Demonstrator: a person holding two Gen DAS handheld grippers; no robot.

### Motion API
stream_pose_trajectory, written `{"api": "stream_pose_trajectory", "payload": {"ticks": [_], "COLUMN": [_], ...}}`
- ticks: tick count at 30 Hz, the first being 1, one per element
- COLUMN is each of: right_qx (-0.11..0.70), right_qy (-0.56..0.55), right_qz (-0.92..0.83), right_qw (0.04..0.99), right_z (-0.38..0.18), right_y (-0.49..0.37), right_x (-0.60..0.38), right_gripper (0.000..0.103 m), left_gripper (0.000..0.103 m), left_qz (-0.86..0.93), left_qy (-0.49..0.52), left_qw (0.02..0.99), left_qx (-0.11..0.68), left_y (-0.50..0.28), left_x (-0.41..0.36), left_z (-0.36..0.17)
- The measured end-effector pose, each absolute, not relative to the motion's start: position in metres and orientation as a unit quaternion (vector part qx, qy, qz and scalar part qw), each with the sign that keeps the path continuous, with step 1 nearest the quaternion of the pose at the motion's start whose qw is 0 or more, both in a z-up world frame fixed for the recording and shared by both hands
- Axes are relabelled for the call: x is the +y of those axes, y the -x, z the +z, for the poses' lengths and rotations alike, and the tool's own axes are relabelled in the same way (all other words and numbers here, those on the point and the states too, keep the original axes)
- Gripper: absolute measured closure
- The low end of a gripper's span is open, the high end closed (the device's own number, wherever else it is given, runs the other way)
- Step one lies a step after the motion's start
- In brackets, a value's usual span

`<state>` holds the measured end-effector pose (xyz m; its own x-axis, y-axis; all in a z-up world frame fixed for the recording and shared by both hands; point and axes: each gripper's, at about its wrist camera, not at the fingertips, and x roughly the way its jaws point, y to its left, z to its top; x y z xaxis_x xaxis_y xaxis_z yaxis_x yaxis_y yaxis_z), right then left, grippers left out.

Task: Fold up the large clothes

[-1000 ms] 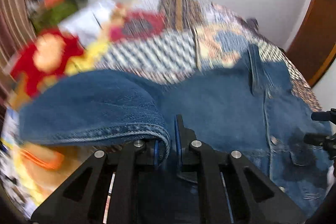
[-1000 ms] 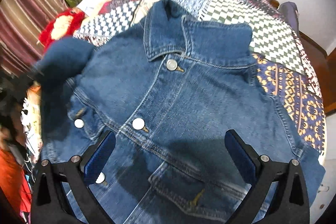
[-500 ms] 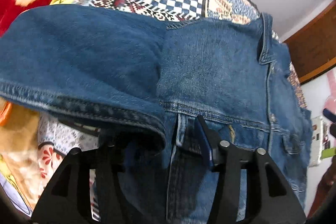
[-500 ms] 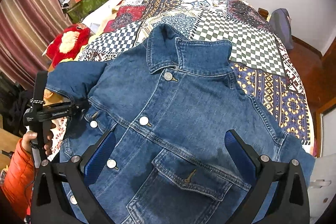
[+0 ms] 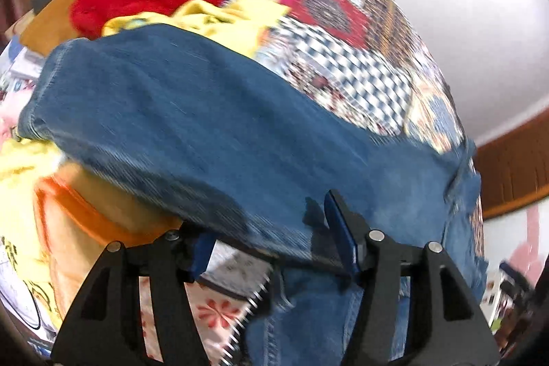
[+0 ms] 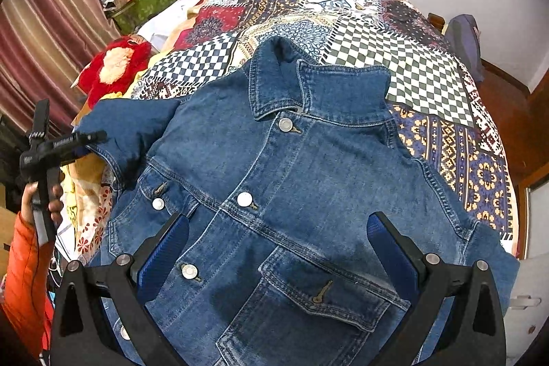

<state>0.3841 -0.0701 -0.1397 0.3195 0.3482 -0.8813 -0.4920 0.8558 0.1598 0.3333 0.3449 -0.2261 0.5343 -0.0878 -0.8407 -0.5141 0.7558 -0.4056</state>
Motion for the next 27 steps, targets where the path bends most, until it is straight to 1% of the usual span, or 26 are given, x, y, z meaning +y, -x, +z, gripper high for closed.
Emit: {"api": "stream_pose_trajectory", "payload": {"ticks": [2, 3, 4, 5, 6, 7, 8, 12, 15, 19, 22, 24, 27], "right_qx": [0.523, 0.523, 0.523, 0.524, 0.525, 0.528, 0.529, 0.531, 0.531, 0.530, 0.529, 0.530, 0.534], "right_qy": [0.069, 0.070, 0.070, 0.069, 0.068, 0.067, 0.064, 0.060, 0.058, 0.047, 0.044, 0.044, 0.043], "right_qz": [0.259, 0.258, 0.257, 0.256, 0.255, 0.254, 0.253, 0.249, 0.243, 0.240, 0.238, 0.236, 0.233], "right_qw": [0.809, 0.809, 0.810, 0.809, 0.809, 0.808, 0.807, 0.808, 0.810, 0.812, 0.813, 0.813, 0.811], "right_z": [-0.140, -0.141, -0.141, -0.142, -0.143, -0.144, -0.145, -0.147, -0.147, -0.145, -0.145, -0.145, -0.147], "right_y": [-0.384, -0.384, -0.384, -0.384, -0.385, -0.385, -0.386, -0.388, -0.390, -0.391, -0.389, -0.388, -0.387], "right_x": [-0.069, -0.070, -0.070, -0.071, -0.071, -0.073, -0.074, -0.079, -0.084, -0.090, -0.094, -0.097, -0.101], "right_gripper": [0.000, 0.000, 0.000, 0.000, 0.000, 0.000, 0.000, 0.000, 0.000, 0.000, 0.000, 0.000, 0.000], "left_gripper": [0.044, 0.049, 0.059, 0.066, 0.080, 0.087, 0.089, 0.090, 0.090, 0.090, 0.090, 0.090, 0.090], "left_qz": [0.140, 0.146, 0.158, 0.165, 0.178, 0.186, 0.186, 0.172, 0.128, 0.050, -0.009, -0.037, -0.077], "left_qy": [0.329, 0.326, 0.312, 0.300, 0.274, 0.247, 0.225, 0.156, 0.130, 0.109, 0.109, 0.122, 0.155], "left_qw": [0.816, 0.817, 0.820, 0.822, 0.826, 0.833, 0.842, 0.882, 0.909, 0.924, 0.916, 0.901, 0.861], "left_qx": [0.454, 0.453, 0.453, 0.455, 0.458, 0.459, 0.454, 0.411, 0.374, 0.363, 0.385, 0.414, 0.478], "left_y": [-0.335, -0.336, -0.337, -0.338, -0.341, -0.341, -0.343, -0.344, -0.350, -0.368, -0.380, -0.389, -0.400], "left_x": [0.353, 0.355, 0.353, 0.351, 0.346, 0.340, 0.332, 0.302, 0.269, 0.214, 0.170, 0.149, 0.123], "left_z": [-0.229, -0.229, -0.229, -0.229, -0.227, -0.222, -0.214, -0.166, -0.124, -0.104, -0.116, -0.137, -0.184]}}
